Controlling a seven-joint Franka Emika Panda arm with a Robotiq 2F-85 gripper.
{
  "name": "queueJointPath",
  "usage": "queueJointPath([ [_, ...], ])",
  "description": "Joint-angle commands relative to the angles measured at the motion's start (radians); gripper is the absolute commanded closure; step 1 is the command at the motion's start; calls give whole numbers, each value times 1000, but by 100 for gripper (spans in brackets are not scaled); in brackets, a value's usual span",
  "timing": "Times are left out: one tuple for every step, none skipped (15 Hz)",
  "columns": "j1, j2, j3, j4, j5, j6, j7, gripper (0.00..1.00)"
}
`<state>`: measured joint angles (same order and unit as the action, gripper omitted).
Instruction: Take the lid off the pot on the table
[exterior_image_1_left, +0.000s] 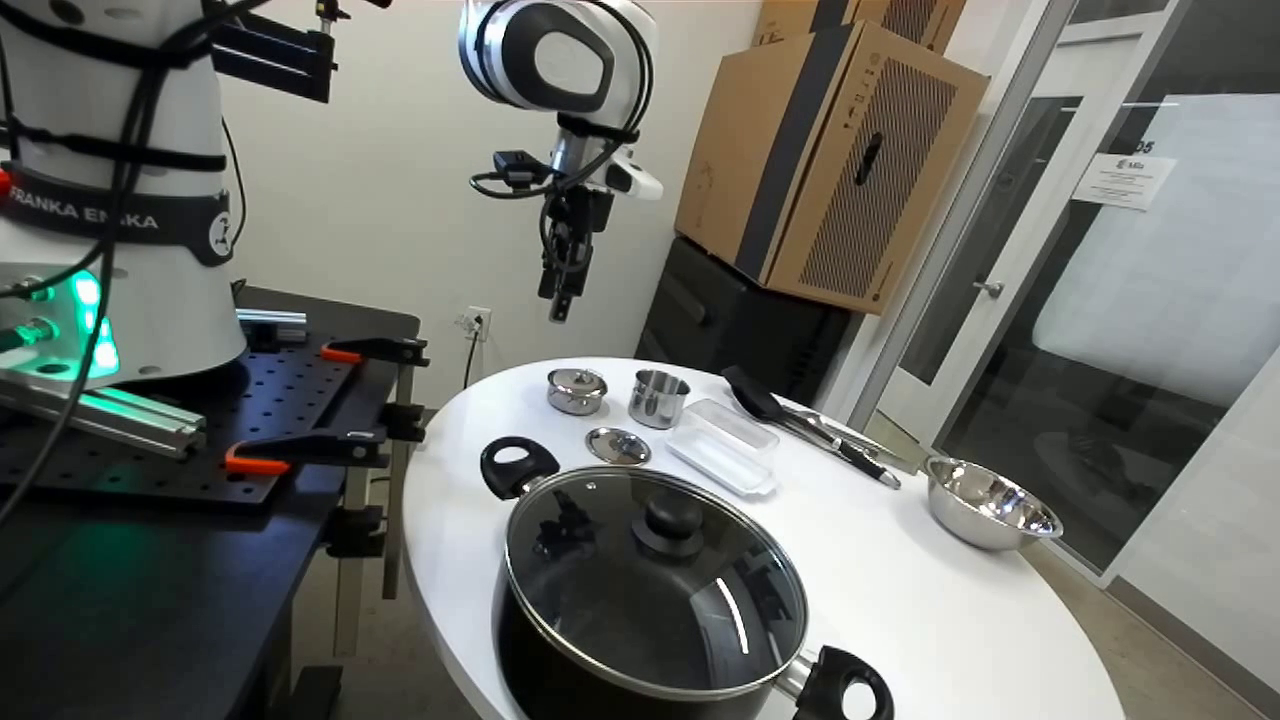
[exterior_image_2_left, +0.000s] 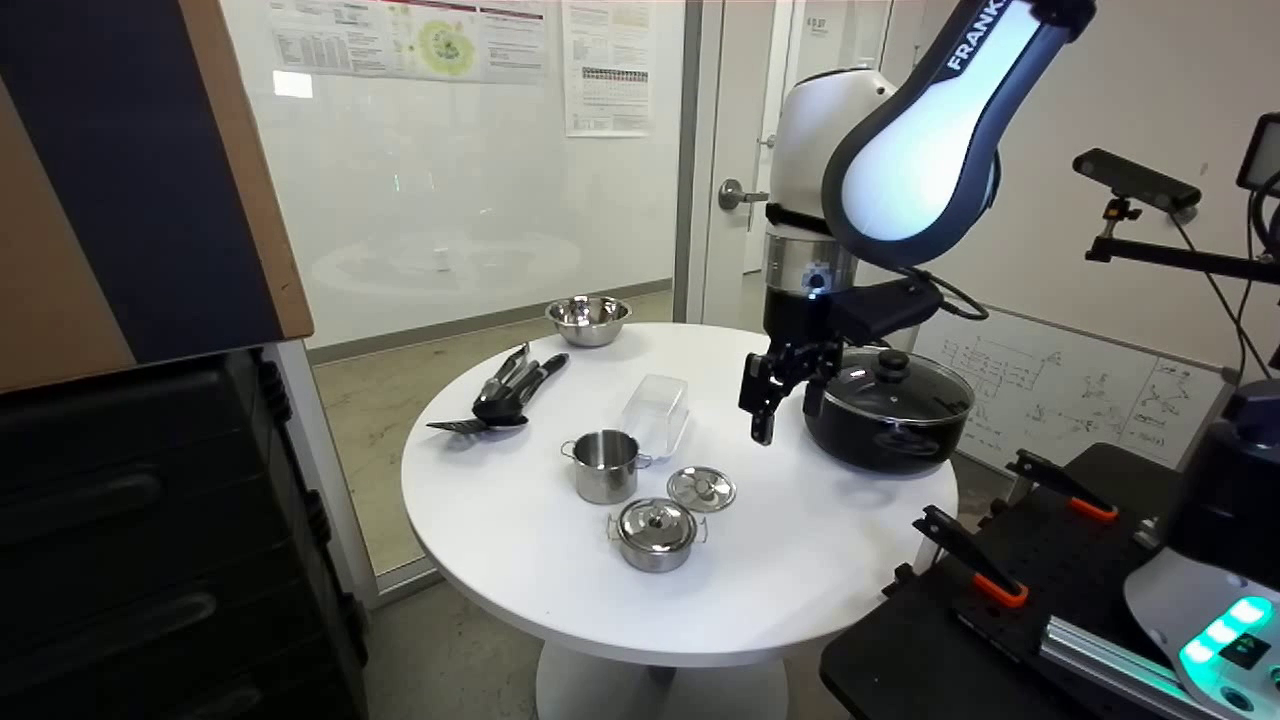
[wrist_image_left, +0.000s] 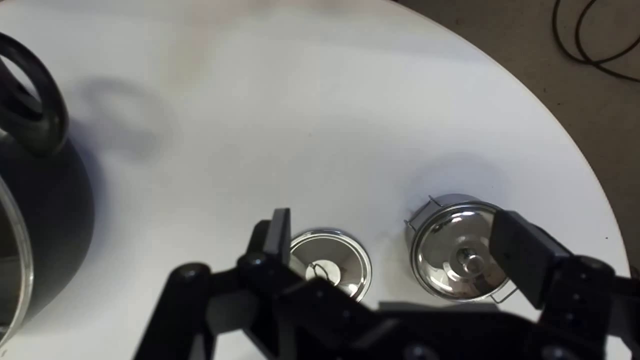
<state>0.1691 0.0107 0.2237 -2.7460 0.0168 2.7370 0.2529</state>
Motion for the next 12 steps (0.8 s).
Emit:
queueJointPath([
  [33,117,3,64,3,77,22,0],
  [40,142,-1,80,-4,106,28,0],
  [50,165,-10,94,-22,135,42,0],
  [61,192,-17,115,-35,161,47,0],
  [73,219,-27,137,-47,180,53,0],
  [89,249,-42,164,-63,191,65,0],
  [104,281,-56,190,-72,200,67,0],
  [122,322,-73,224,-83,200,71,0],
  [142,357,-90,255,-92,198,74,0],
  [166,400,-111,291,-104,199,81,0],
  [179,438,-118,326,-97,193,75,0],
  [195,472,-128,358,-91,189,74,0],
])
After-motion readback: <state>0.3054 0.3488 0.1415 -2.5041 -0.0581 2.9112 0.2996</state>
